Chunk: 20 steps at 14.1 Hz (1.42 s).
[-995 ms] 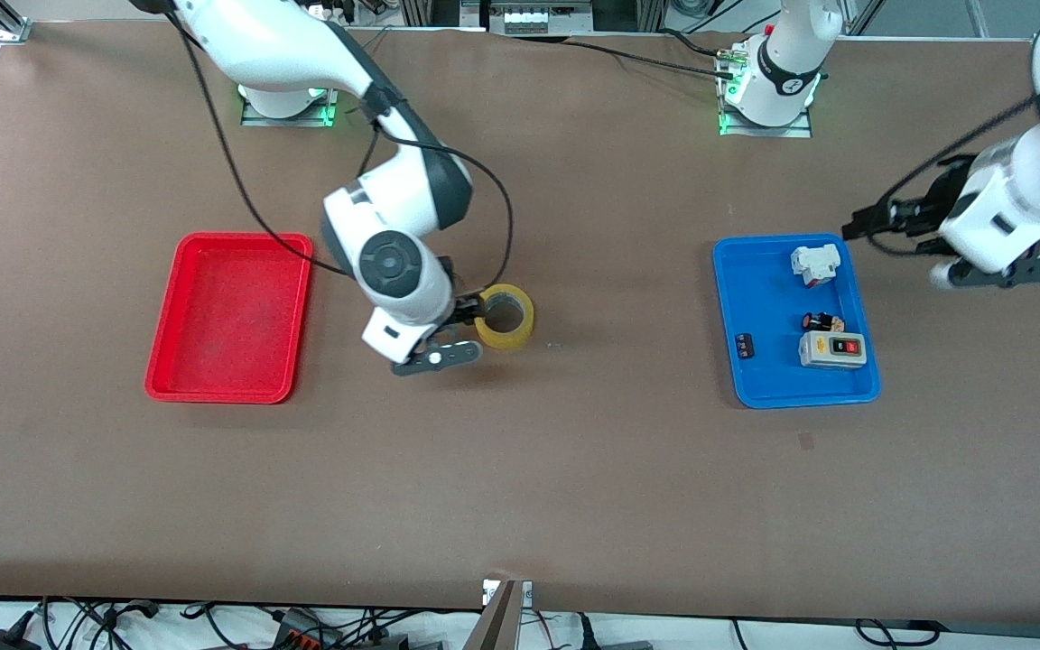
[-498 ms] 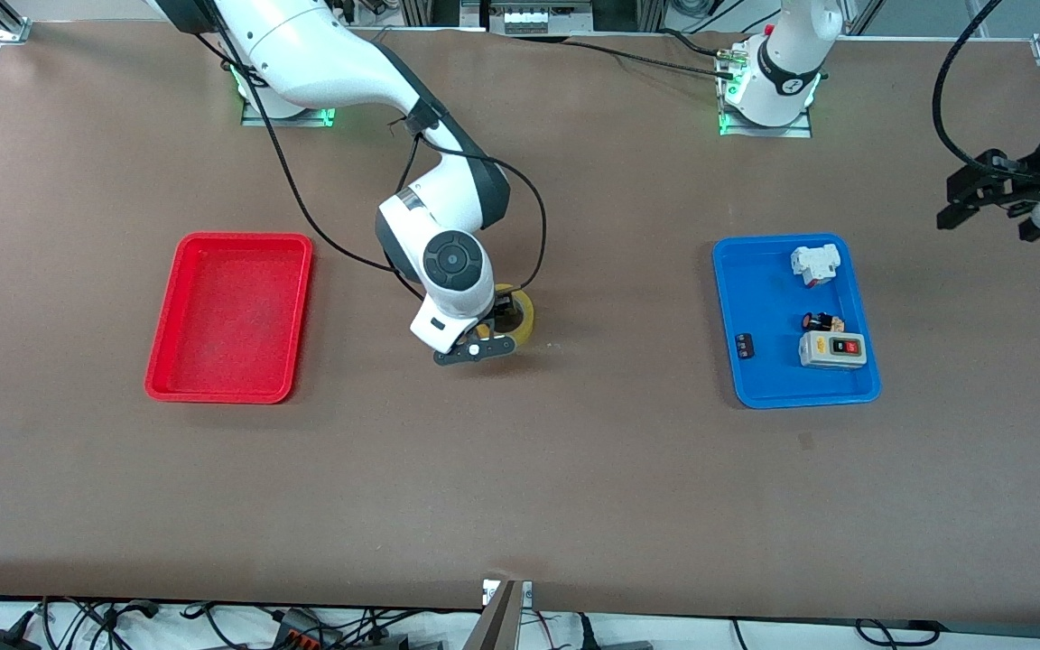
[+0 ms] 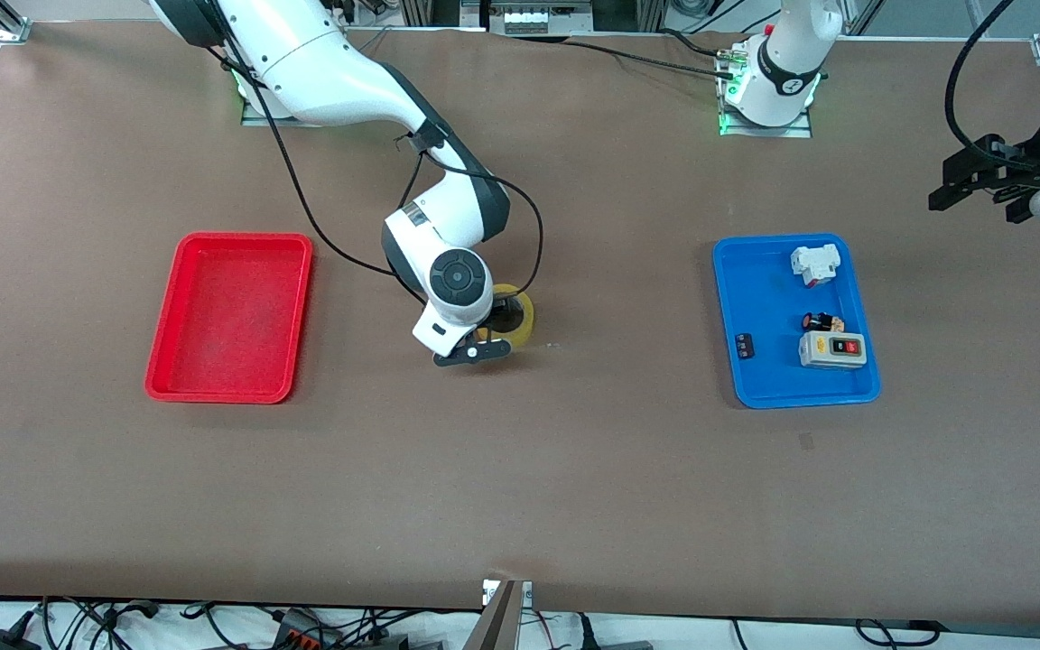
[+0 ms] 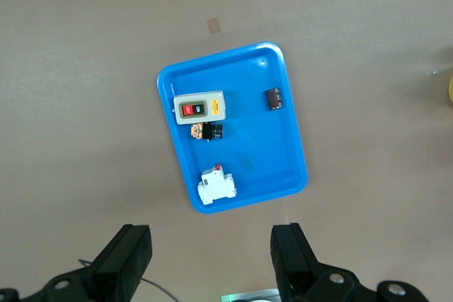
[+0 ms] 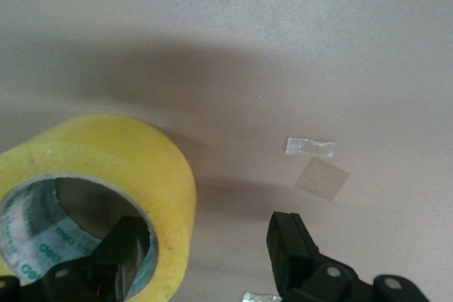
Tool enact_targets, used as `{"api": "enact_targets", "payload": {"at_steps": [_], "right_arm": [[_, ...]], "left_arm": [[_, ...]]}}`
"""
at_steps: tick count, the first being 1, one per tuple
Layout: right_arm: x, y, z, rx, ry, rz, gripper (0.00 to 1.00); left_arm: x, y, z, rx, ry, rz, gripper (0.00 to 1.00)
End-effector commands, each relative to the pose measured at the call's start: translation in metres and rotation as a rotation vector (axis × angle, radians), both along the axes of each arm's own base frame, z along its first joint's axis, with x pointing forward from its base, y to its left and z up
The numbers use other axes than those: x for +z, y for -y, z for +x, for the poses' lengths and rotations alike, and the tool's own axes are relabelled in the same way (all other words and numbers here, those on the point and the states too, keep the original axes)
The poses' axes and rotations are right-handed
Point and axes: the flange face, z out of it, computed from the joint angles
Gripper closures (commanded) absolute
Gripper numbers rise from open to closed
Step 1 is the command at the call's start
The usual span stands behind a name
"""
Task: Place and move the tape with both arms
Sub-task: 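Grasp the tape roll with the right gripper while the left gripper retracts, then carry the tape roll with the right gripper to the red tray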
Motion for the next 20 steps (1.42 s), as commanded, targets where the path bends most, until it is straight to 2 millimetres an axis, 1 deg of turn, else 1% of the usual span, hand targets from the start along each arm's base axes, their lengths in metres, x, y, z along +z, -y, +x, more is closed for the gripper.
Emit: {"api": "enact_targets", "payload": {"at_steps": [1,2,3,4,5,6,7,8,9,10,11,12,13,14,15,16,17,18,19,20], "right_arm": [[-0.001,-0.005,-0.003,-0.023,-0.008,0.013,0.19],[-0.001,-0.004,-0.002,-0.027,-0.009,0.014,0.41],[0.002,-0.005,-0.002,-0.032,-0.008,0.017,0.67],[0.004,-0.005,-0.001,-0.03,-0.007,0.018,0.81],[0.005,-0.003,0.0,-0.032,-0.007,0.016,0.91],[0.007,-0.003,0.0,-0.034,-0.006,0.017,0.98],[0.008,-0.003,0.001,-0.042,-0.004,0.016,1.0],[0.018,0.002,0.007,-0.082,0.012,0.02,1.0],[0.039,0.013,0.019,-0.11,0.034,0.034,1.0],[0.065,0.033,0.035,-0.139,0.06,0.054,1.0],[0.086,0.061,0.053,-0.179,0.074,0.064,1.0],[0.101,0.097,0.069,-0.202,0.068,0.064,1.0],[0.106,0.137,0.082,-0.192,0.049,0.061,1.0],[0.103,0.192,0.095,-0.184,0.028,0.063,1.0],[0.097,0.235,0.097,-0.194,0.005,0.061,1.0],[0.094,0.277,0.094,-0.225,-0.014,0.054,1.0],[0.096,0.313,0.091,-0.242,-0.023,0.049,1.0],[0.099,0.348,0.085,-0.256,-0.034,0.046,1.0],[0.104,0.378,0.081,-0.263,-0.038,0.047,1.0],[0.107,0.401,0.074,-0.253,-0.045,0.043,1.0]], "left_arm": [[0.001,0.0,0.002,0.005,-0.011,-0.024,0.0],[0.001,0.0,0.002,0.013,-0.011,-0.025,0.0],[0.001,-0.002,0.001,0.022,-0.013,-0.025,0.0],[0.001,-0.002,0.001,0.025,-0.013,-0.025,0.0],[0.001,-0.003,0.001,0.028,-0.015,-0.024,0.0],[0.0,-0.002,0.002,0.03,-0.016,-0.024,0.0],[-0.002,-0.001,0.003,0.028,-0.016,-0.024,0.0],[-0.003,-0.002,0.004,0.029,-0.015,-0.021,0.0],[-0.004,0.0,0.005,0.026,-0.015,-0.021,0.0],[-0.002,0.001,0.005,0.024,-0.012,-0.023,0.0],[0.002,0.002,0.005,0.022,-0.007,-0.019,0.0],[0.004,0.003,0.005,0.019,-0.003,-0.019,0.0],[0.004,0.001,0.005,0.021,-0.002,-0.023,0.0],[0.003,0.001,0.006,0.019,-0.004,-0.023,0.0],[0.004,0.001,0.005,0.021,-0.004,-0.023,0.0],[0.004,0.0,0.005,0.021,-0.005,-0.021,0.0],[0.005,-0.001,0.005,0.022,-0.004,-0.021,0.0],[0.005,-0.001,0.005,0.021,-0.004,-0.023,0.0],[0.005,-0.001,0.005,0.021,-0.002,-0.021,0.0],[0.005,-0.001,0.005,0.021,-0.002,-0.021,0.0]]}}
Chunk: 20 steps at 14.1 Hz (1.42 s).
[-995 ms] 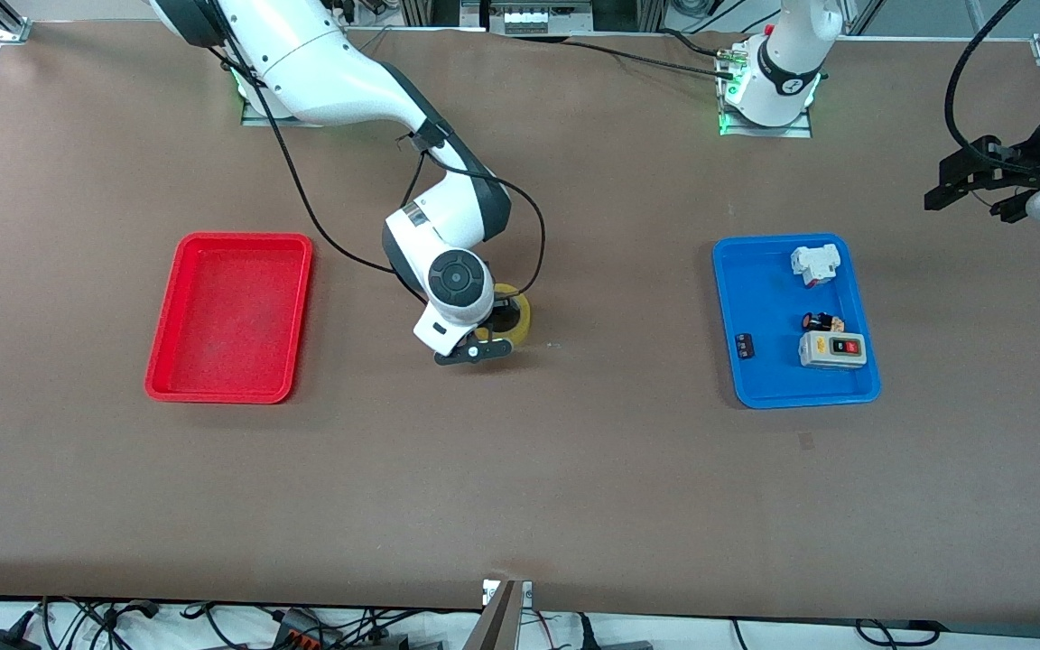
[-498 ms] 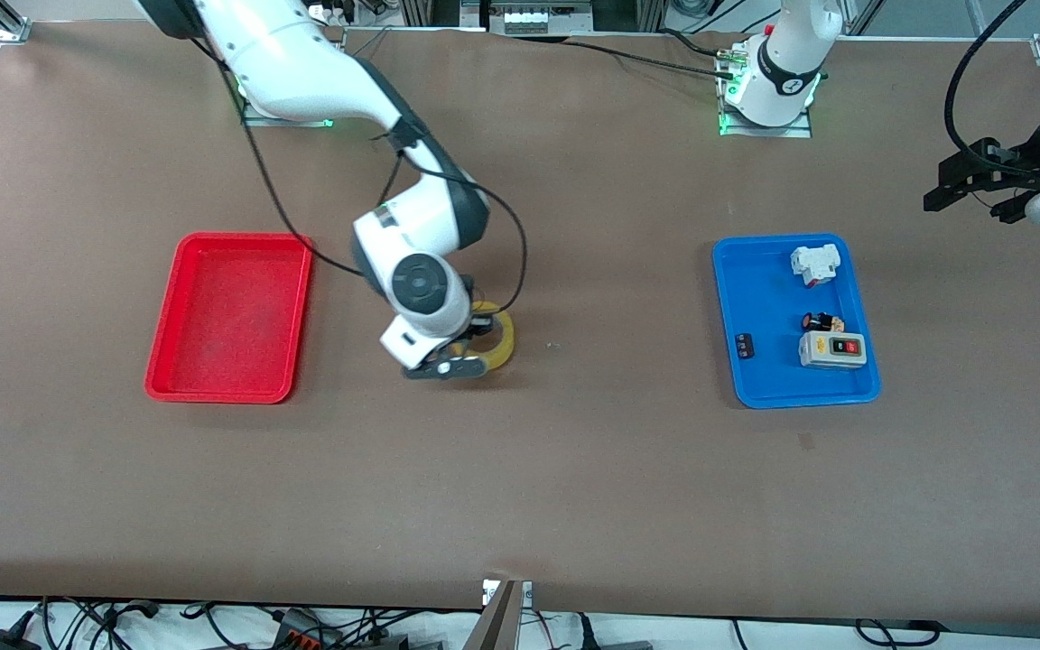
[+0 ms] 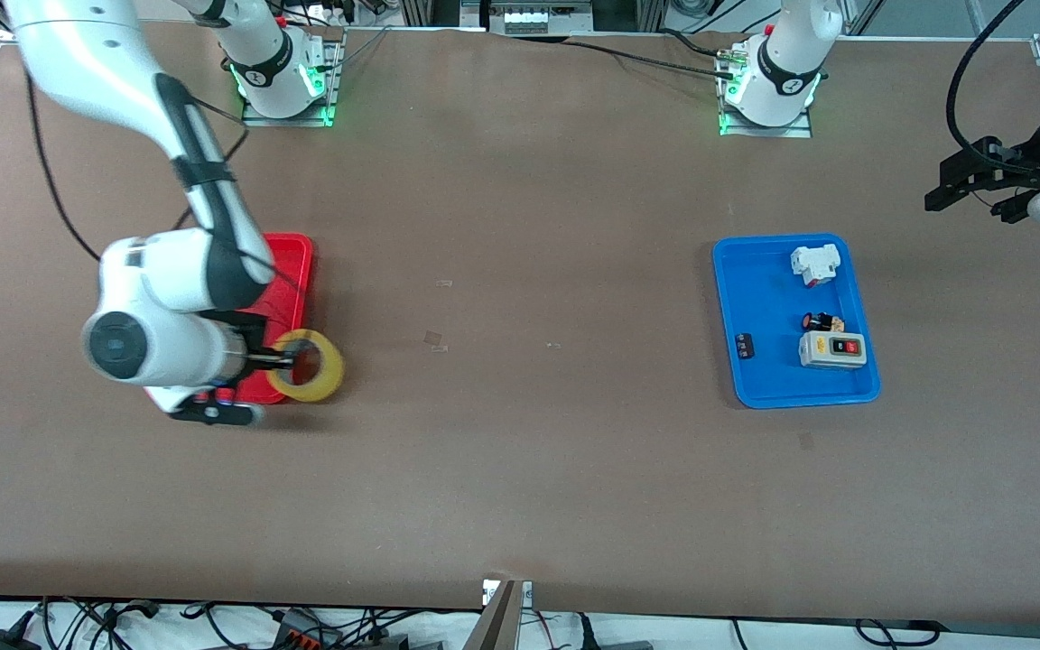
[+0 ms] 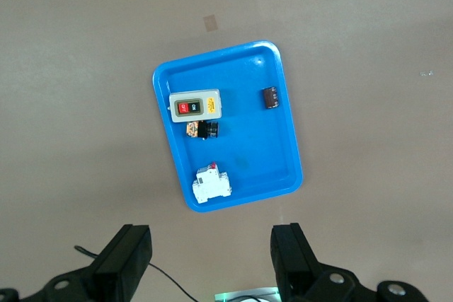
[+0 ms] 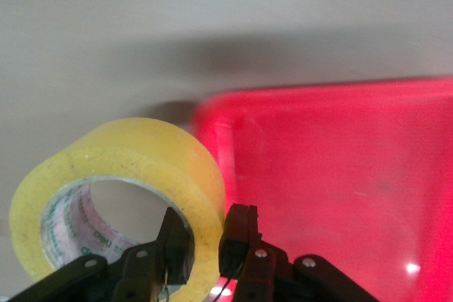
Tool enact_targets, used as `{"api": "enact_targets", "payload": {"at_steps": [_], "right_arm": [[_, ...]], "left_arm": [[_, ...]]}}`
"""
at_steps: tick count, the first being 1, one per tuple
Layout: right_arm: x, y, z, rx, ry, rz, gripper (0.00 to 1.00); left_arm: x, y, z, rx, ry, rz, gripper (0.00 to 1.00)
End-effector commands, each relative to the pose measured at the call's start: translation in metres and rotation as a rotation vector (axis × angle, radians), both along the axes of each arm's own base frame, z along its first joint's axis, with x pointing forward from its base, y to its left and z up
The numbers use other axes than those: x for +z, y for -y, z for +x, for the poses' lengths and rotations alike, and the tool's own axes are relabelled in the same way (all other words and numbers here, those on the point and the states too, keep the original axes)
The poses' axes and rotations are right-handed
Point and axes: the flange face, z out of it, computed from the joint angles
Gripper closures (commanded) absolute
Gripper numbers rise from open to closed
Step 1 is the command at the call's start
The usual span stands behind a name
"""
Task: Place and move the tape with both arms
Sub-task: 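Lower the tape into the red tray and open the right gripper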
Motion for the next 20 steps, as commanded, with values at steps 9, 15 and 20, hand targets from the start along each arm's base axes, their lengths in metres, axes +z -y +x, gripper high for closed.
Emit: {"api": "enact_targets", "payload": {"at_steps": [9,15,20], "right_arm": [[-0.035,0.089,-0.088,0.061,-0.021,-0.073,1.0],[-0.048,0.1,-0.096,0.072,-0.029,-0.093,0.99],[-0.056,0.099,-0.096,0.061,-0.043,-0.095,0.33]], "left_arm": [[0.009,0.001,0.003,0.003,0.01,-0.009,0.0],[0.009,0.002,0.003,0.002,0.013,-0.011,0.0],[0.008,0.002,0.004,0.003,0.011,-0.011,0.0]]}}
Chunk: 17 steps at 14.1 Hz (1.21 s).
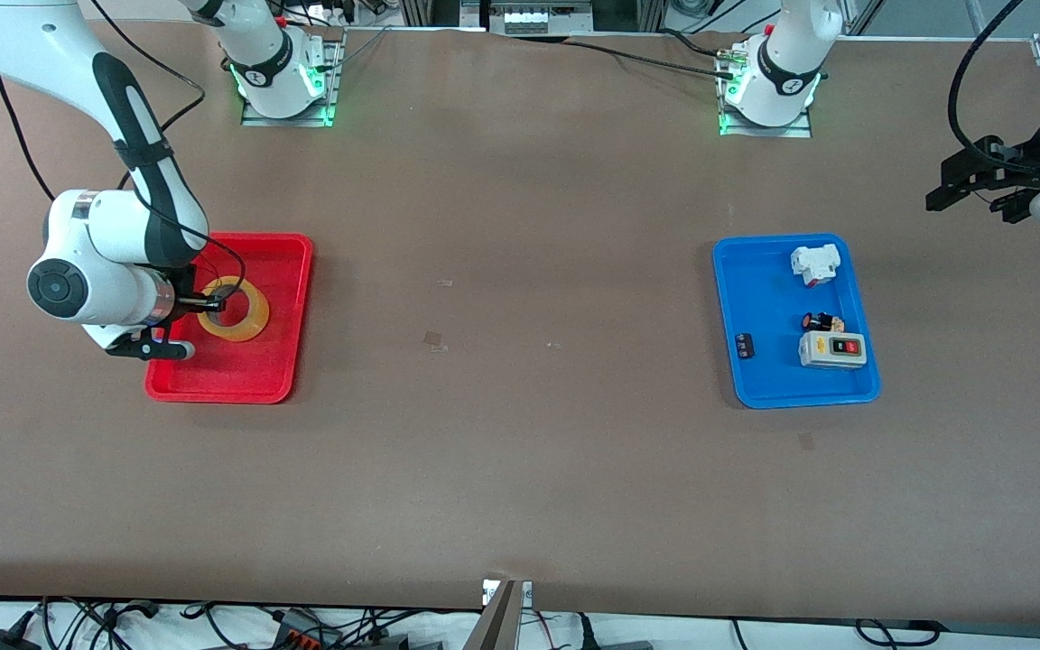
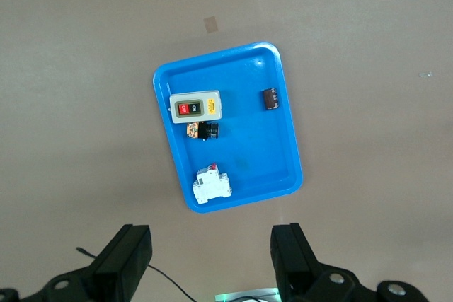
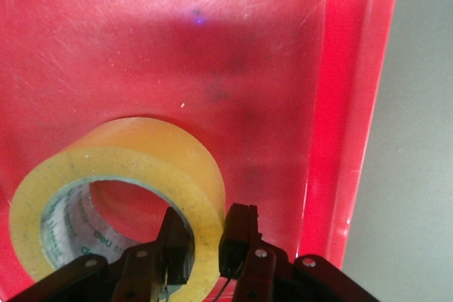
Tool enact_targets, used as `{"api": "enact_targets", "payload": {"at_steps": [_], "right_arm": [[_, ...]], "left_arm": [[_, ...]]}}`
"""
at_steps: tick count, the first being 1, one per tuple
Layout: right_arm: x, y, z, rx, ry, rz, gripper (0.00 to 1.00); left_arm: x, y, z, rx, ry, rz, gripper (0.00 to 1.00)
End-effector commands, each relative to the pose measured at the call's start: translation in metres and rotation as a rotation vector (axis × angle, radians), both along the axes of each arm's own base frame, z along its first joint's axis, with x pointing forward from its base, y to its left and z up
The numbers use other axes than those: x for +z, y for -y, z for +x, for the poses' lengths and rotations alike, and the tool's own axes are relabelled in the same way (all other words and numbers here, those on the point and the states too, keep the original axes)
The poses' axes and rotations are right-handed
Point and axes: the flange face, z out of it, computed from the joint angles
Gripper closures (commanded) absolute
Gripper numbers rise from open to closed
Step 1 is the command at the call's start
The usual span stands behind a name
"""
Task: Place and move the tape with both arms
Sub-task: 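Lower the tape into the red tray and open the right gripper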
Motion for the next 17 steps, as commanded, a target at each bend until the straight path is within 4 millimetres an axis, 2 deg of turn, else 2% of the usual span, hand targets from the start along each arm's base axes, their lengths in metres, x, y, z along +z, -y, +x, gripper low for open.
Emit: {"api": "enact_targets", "payload": {"at_steps": [1,4,6,7,9,11,13,17], "right_arm": [[0.026,-0.003,0.006,0.024,0.042,-0.001,0.0],[0.105,-0.012,0.027,0.018,0.025,-0.011,0.0],[0.178,-0.016,0.051,0.013,0.035,-0.005,0.0],[0.208,-0.02,0.059,0.006,0.04,0.002,0.0],[0.271,-0.022,0.068,0.011,0.081,0.02,0.0],[0.315,-0.024,0.07,0.031,0.121,0.025,0.0],[0.348,-0.025,0.072,0.045,0.167,0.027,0.0],[0.367,-0.026,0.076,0.028,0.23,0.047,0.0]], "left_arm": [[0.006,0.001,0.004,0.003,0.008,-0.009,0.0],[0.006,0.002,0.004,0.001,0.008,-0.009,0.0],[0.006,0.002,0.004,0.003,0.008,-0.011,0.0],[0.006,0.002,0.004,0.003,0.008,-0.011,0.0],[0.009,0.002,0.004,0.001,0.014,-0.005,0.0],[0.016,0.004,0.004,-0.002,0.029,-0.008,0.0],[0.017,0.007,0.004,-0.006,0.032,-0.003,0.0],[0.017,0.007,0.005,-0.012,0.034,0.001,0.0]]}}
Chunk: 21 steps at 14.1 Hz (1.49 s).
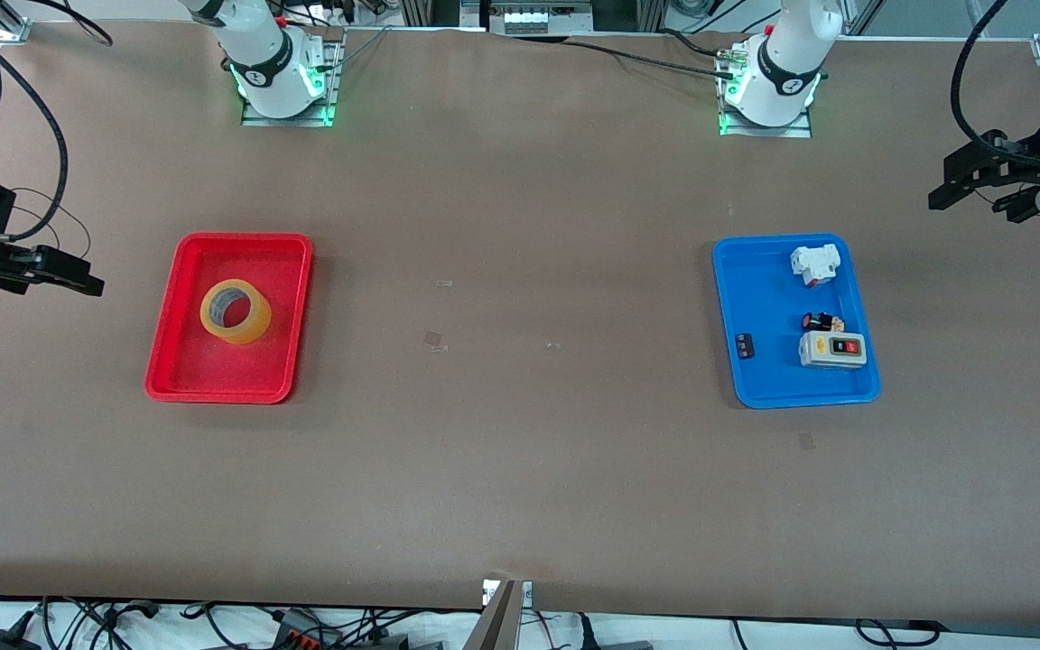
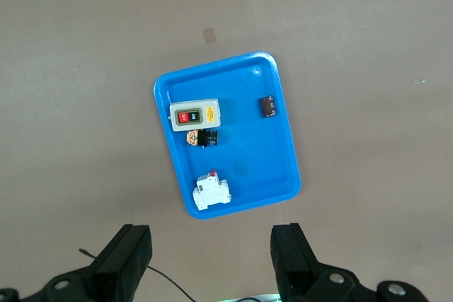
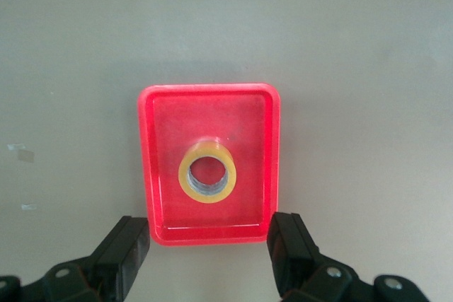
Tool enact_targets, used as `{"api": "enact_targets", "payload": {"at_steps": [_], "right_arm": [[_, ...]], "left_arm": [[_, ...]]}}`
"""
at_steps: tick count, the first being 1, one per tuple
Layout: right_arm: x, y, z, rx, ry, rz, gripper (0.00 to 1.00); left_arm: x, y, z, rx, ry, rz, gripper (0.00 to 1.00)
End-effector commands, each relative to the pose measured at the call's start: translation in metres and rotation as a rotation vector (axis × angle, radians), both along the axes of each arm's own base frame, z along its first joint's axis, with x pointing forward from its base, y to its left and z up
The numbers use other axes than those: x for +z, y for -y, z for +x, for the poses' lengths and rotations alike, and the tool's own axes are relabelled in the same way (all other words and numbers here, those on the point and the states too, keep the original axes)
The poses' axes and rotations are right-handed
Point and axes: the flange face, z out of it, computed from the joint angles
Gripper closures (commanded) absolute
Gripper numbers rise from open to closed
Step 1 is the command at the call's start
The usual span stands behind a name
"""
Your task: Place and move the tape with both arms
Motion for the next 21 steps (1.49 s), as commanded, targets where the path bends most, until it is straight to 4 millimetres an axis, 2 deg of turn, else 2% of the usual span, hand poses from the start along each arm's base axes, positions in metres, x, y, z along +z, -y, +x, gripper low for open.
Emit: {"api": "enact_targets", "payload": {"at_steps": [1,4,8,12,14,21], "right_arm": [[0.01,0.0,0.008,0.013,0.027,0.015,0.0],[0.013,0.009,0.015,0.002,0.098,0.033,0.0],[0.005,0.005,0.001,0.004,0.079,0.03,0.0],[-0.001,0.006,-0.047,0.014,0.11,0.032,0.0],[-0.002,0.007,-0.063,0.009,0.099,0.043,0.0],[-0.004,0.006,-0.065,0.001,0.088,0.067,0.0]], "left_arm": [[0.003,0.002,0.006,-0.003,0.002,0.001,0.0],[0.003,0.0,0.006,-0.002,0.002,0.001,0.0],[0.002,0.001,0.006,-0.003,0.001,0.003,0.0],[-0.005,0.0,0.01,-0.002,-0.011,0.001,0.0],[-0.004,0.001,0.01,-0.003,-0.01,0.003,0.0],[-0.005,-0.004,0.011,0.0,-0.009,0.024,0.0]]}}
